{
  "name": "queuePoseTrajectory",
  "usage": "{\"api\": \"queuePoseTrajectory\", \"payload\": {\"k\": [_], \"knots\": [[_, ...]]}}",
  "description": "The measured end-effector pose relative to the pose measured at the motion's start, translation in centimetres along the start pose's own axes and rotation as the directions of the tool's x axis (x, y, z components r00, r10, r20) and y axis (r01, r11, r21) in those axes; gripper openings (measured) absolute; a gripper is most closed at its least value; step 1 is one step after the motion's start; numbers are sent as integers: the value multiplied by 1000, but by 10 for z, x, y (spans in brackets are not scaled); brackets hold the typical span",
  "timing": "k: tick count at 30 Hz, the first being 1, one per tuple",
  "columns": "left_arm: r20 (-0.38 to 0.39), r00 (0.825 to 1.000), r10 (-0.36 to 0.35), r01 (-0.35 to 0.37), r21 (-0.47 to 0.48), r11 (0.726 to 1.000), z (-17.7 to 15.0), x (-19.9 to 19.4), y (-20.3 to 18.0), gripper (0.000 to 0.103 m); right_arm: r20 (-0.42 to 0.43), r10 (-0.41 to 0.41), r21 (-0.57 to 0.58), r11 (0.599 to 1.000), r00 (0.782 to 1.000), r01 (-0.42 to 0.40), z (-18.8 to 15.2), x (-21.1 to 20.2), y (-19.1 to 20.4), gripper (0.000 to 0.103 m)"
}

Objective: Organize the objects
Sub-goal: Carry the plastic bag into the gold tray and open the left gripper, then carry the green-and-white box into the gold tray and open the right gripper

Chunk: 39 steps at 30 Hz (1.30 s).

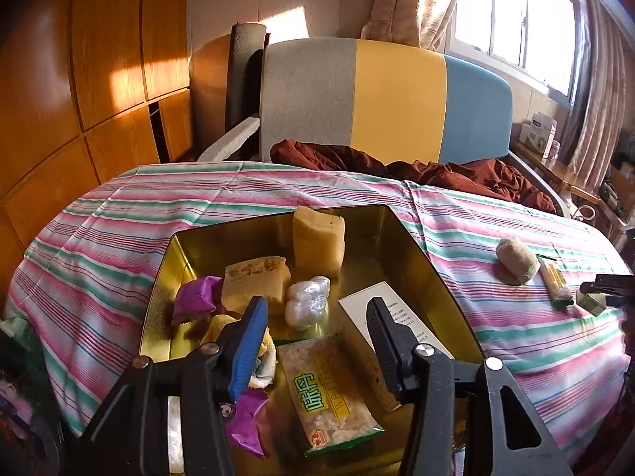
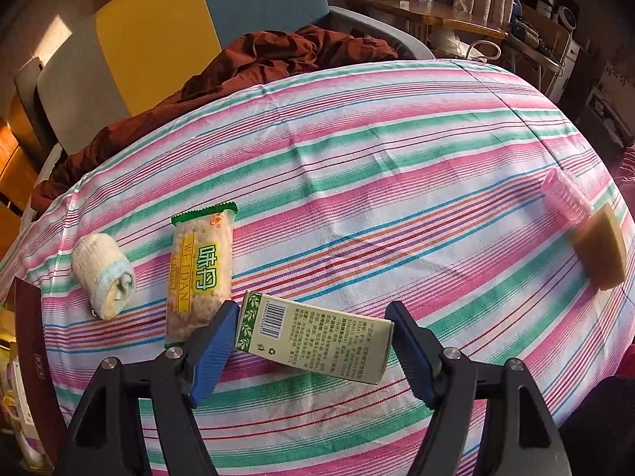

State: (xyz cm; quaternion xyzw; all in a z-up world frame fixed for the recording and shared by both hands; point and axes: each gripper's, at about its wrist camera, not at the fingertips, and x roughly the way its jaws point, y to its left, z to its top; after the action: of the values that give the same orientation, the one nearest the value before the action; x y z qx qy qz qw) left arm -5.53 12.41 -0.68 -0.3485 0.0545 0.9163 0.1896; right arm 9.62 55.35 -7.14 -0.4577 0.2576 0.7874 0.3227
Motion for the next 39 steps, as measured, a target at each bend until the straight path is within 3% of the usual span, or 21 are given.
{"api": "queuePoseTrajectory", "payload": {"k": [8, 14, 18, 24, 27, 31, 39], "knots": [[-24, 1000, -2, 2, -7, 1000, -16, -9, 8, 53, 110, 61, -45, 997, 992, -56, 0, -33, 18, 76], [-29, 1000, -7, 5, -44, 999, -24, -17, 25, 53, 128, 194, -184, 968, 973, -169, -14, -57, 84, 76], [-38, 999, -4, 2, -60, 998, -30, -18, 33, 54, 101, 313, -330, 906, 945, -265, -32, -76, 154, 76], [-38, 999, -7, 4, -80, 997, -36, -23, 40, 54, -8, 440, -522, 764, 898, -379, -63, -88, 261, 76], [-37, 999, -13, 10, -71, 997, -37, -27, 43, 55, -64, 459, -591, 698, 886, -404, -74, -82, 304, 76], [-36, 999, -10, 7, -75, 997, -41, -30, 47, 56, -120, 457, -627, 653, 881, -424, -79, -69, 348, 76], [-52, 998, -18, 13, -97, 995, -47, -27, 54, 56, -171, 403, -628, 659, 899, -415, -83, -33, 385, 76]]}}
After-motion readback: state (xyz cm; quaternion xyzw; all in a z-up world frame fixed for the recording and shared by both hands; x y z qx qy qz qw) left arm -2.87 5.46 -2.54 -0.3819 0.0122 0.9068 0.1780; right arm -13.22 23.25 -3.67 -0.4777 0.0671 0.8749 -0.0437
